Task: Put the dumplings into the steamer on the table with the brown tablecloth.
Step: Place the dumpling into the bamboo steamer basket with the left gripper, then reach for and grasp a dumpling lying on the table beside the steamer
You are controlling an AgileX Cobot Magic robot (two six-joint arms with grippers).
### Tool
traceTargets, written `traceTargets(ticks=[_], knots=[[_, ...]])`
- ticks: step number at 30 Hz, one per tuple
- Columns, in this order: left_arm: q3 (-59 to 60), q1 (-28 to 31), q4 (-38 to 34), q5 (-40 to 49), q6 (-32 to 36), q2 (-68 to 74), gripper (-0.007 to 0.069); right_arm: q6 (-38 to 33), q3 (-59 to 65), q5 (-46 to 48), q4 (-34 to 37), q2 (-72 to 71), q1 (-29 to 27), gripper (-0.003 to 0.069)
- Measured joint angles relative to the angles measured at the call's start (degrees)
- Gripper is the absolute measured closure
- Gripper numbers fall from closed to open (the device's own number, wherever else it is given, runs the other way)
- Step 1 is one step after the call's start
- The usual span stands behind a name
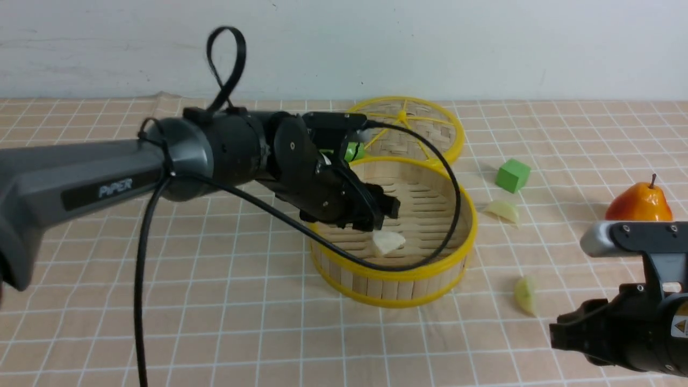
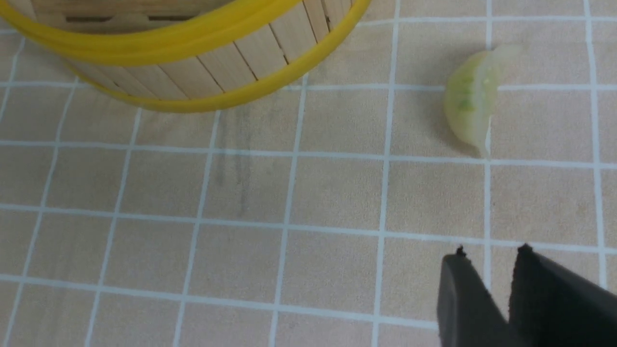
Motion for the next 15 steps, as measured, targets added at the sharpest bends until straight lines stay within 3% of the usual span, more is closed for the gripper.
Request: traceTargets(ticks=[4, 7, 8, 10, 11, 12, 15], knots=[[-0.7, 0.0, 2.0, 3.3, 0.0, -8.0, 0.0246, -3.9, -1.3, 3.7, 0.0, 0.2, 0.0, 0.0494], [-0.9, 0.0, 8.1, 9.4, -0.6, -20.8, 0.0402, -9.9, -5.5, 12.8, 0.0, 2.5, 0.0, 0.0493], [-0.9, 0.0, 8.1, 9.8, -0.7, -20.8, 0.0412, -9.9, -5.5, 13.4, 0.0, 2.5, 0.0, 0.0493], [0.0, 0.0, 13.9, 14.1, -3.1, -30.4, 0.0552, -12.7, -9.9, 20.9, 0.0, 5.6, 0.0, 0.049], [0.2, 0.0, 14.4, 14.4, -3.1, -31.1, 0.0552, -12.9, -10.2, 21.8, 0.0, 5.9, 0.0, 0.0489], [2.0, 0.0, 18.6, 16.7, -5.4, -36.7, 0.0622, -13.3, -12.4, 24.3, 0.0, 7.7, 0.0, 0.0488], [6.0, 0.0, 24.9, 19.0, -10.5, -44.5, 0.0638, -13.5, -16.2, 25.8, -0.1, 10.0, 0.0, 0.0484]])
